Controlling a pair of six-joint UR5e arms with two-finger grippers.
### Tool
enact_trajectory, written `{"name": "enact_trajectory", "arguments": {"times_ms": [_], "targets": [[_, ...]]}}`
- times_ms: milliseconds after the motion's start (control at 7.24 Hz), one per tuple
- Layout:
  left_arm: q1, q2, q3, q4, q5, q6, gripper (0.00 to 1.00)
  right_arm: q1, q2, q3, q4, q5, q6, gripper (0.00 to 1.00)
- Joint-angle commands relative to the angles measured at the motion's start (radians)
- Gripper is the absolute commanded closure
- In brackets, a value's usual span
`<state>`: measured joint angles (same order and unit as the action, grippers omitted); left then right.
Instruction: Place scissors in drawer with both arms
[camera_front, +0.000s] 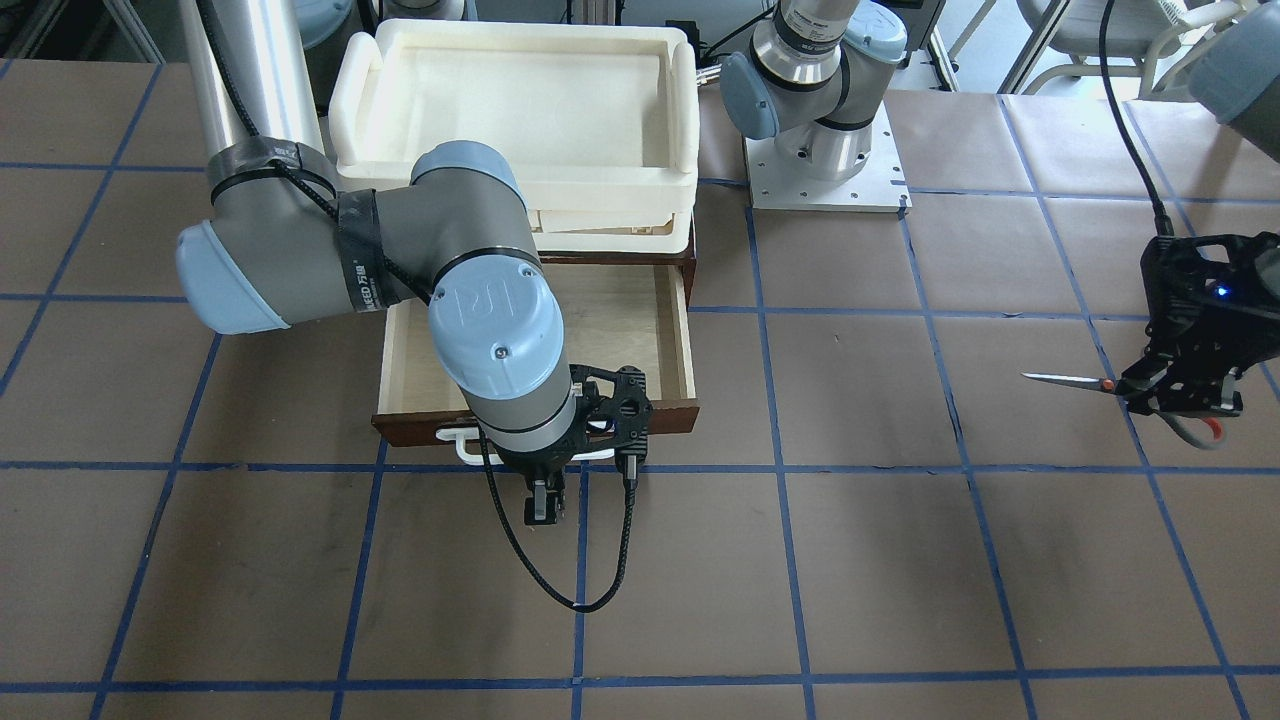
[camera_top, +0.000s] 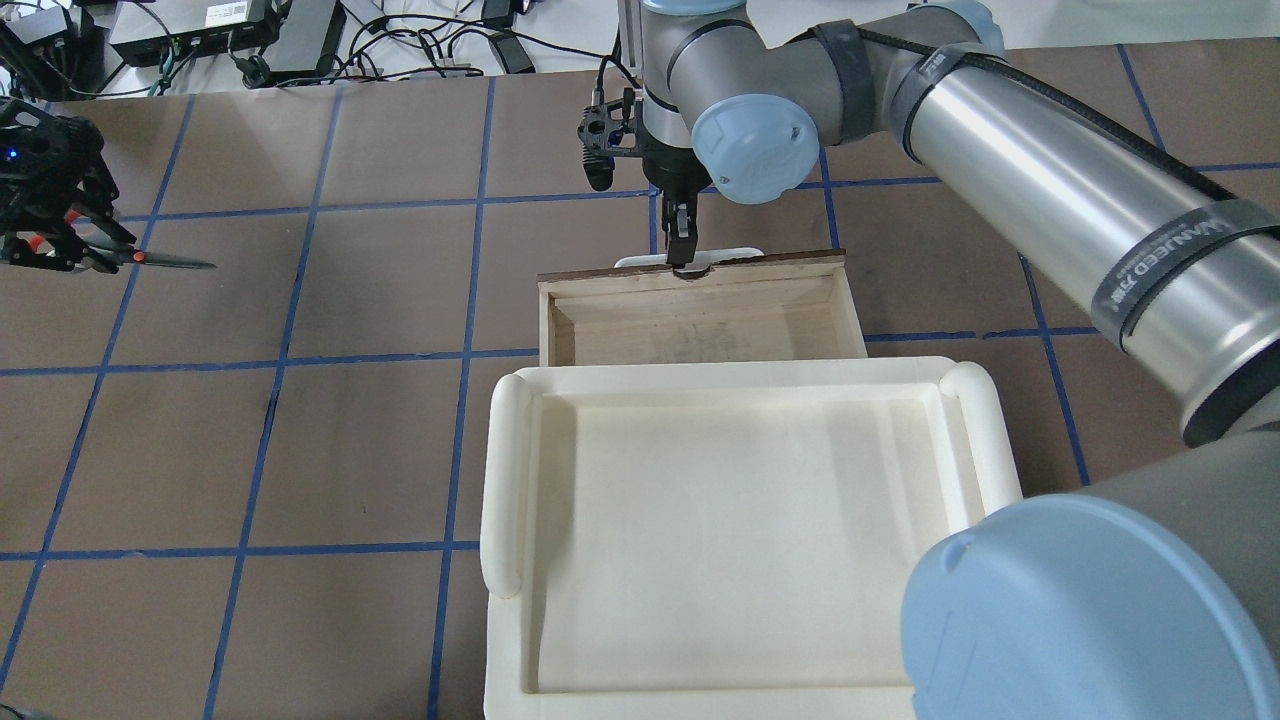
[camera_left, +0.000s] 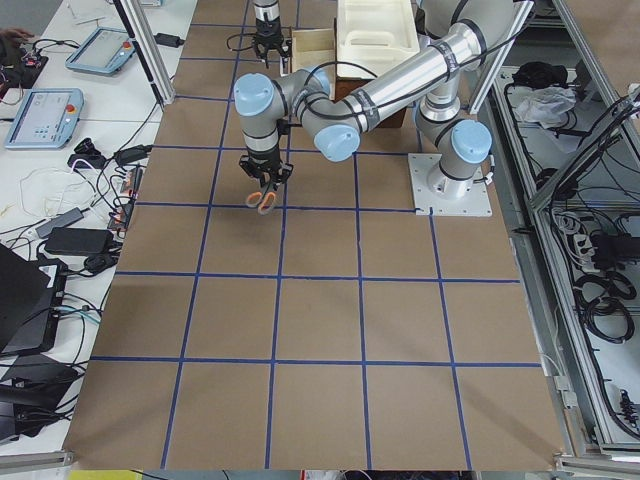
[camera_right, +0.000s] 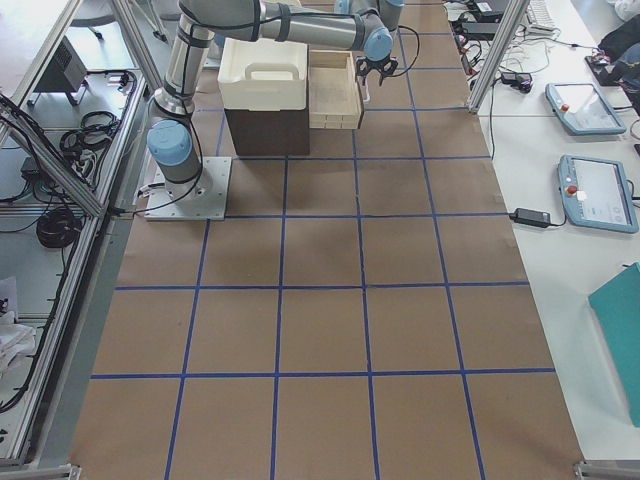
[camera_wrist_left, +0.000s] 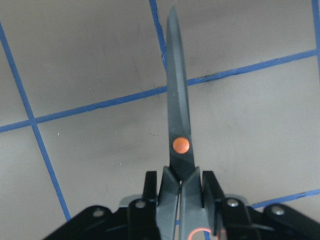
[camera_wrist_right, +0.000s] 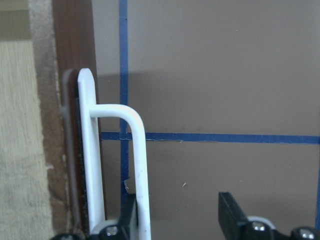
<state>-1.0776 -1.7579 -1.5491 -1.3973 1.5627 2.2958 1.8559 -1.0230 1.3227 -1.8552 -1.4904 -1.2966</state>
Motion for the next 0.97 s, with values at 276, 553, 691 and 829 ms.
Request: {"name": "enact_trajectory", "arguments": {"times_ms": [276,553,691,829], "targets": [[-0.022,0.168,0.018,-0.175,-0.004,-0.003,1.00,-0.027,0.023,-0.031,-0.002,0.010,-0.004,0.38],[-0.047,0.186,0.020,-0.186,-0.006,-0.018,1.00,-0.032,0.018,-0.046,-0.013,0.013,0.005,0.35],[-0.083,0.190,0.020,-0.201,-0.010,-0.077,1.00,-0.050,-0.008,-0.054,-0.003,0.015,0.011,0.28],[-0.138,0.193,0.020,-0.203,-0.030,-0.164,1.00,-0.076,-0.050,-0.054,0.031,0.039,0.043,0.17]]}}
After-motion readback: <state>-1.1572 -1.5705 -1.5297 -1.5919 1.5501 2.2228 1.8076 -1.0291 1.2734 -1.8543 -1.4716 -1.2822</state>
